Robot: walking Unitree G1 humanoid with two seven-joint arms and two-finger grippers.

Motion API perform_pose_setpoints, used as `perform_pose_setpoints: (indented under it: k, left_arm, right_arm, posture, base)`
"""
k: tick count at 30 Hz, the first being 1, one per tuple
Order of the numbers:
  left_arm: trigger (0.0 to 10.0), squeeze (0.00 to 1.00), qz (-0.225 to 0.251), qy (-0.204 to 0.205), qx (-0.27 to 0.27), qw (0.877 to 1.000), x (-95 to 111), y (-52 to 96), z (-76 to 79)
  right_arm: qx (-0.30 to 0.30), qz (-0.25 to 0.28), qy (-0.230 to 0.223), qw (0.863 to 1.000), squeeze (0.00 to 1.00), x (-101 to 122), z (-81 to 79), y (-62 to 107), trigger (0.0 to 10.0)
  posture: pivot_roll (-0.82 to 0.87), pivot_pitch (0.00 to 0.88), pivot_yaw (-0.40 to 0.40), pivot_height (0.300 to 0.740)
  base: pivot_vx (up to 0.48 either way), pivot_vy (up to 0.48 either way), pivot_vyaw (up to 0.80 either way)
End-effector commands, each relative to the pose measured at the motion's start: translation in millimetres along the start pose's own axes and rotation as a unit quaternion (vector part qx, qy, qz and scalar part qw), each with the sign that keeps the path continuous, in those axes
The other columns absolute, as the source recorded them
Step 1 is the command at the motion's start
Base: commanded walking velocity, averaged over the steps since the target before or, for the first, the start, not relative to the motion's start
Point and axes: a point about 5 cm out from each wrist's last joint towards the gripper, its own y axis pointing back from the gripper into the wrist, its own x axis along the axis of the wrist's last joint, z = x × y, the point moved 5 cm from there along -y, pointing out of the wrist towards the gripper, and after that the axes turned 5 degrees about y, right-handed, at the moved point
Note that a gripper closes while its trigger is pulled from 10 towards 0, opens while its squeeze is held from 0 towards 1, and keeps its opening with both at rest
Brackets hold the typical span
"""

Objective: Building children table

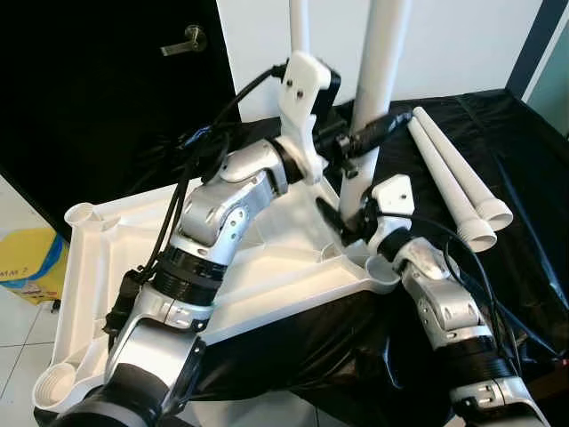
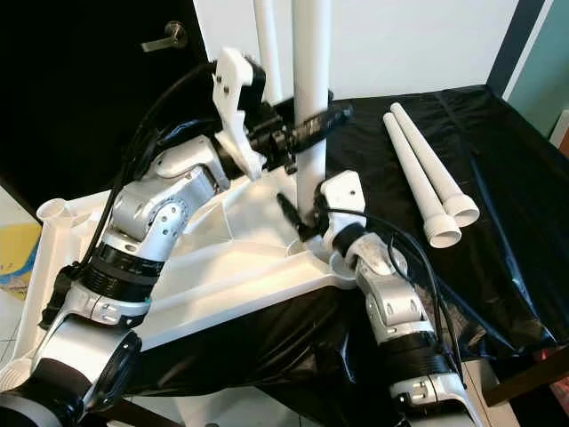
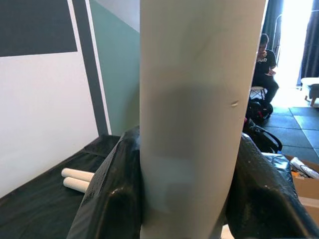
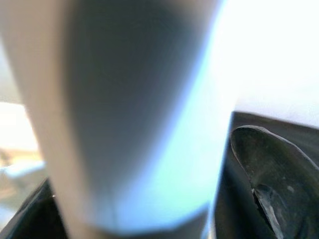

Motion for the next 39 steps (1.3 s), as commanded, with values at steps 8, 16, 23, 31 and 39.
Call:
perform_pose_setpoints:
  k: [8, 16, 23, 31, 39]
  left_arm:
    - [10.0, 0.0, 0.003, 0.004, 0.092, 0.996, 8.1, -5.9, -28.0]
    - [10.0, 0.0, 0.013, -0.004, 0.154, 0.988, 10.8, -18.5, -35.1]
    - [10.0, 0.0, 0.019, 0.005, 0.173, 0.985, 11.4, -26.4, -33.3]
    - [10.0, 0.0, 0.024, 0.014, 0.197, 0.98, 13.3, -31.5, -36.1]
    - [10.0, 0.0, 0.028, 0.02, 0.213, 0.977, 14.0, -30.4, -37.9]
  right_arm:
    - [-0.073, -0.012, 0.016, 0.997, 0.0, -4.1, 5.6, -8.4, 10.0]
    - [-0.136, -0.006, 0.007, 0.991, 0.0, 3.2, -1.9, -20.0, 10.0]
    - [-0.159, -0.009, 0.021, 0.987, 0.0, 7.1, -6.0, -28.7, 10.0]
    - [-0.22, -0.007, 0.022, 0.975, 0.0, 13.9, -3.2, -34.0, 10.0]
    - [-0.242, -0.003, 0.015, 0.97, 0.0, 16.0, -0.7, -33.5, 10.0]
  posture:
    - [-0.15, 0.0, 0.089, 0.74]
    - [-0.15, 0.0, 0.098, 0.74]
    - [-0.14, 0.0, 0.099, 0.74]
    - [-0.13, 0.0, 0.1, 0.74]
    - [-0.12, 0.0, 0.103, 0.74]
  base:
    - [0.0, 0.0, 0.0]
    - [0.0, 0.0, 0.0]
    - [0.0, 0.0, 0.0]
    - [0.0, 0.0, 0.0]
    - [0.0, 0.0, 0.0]
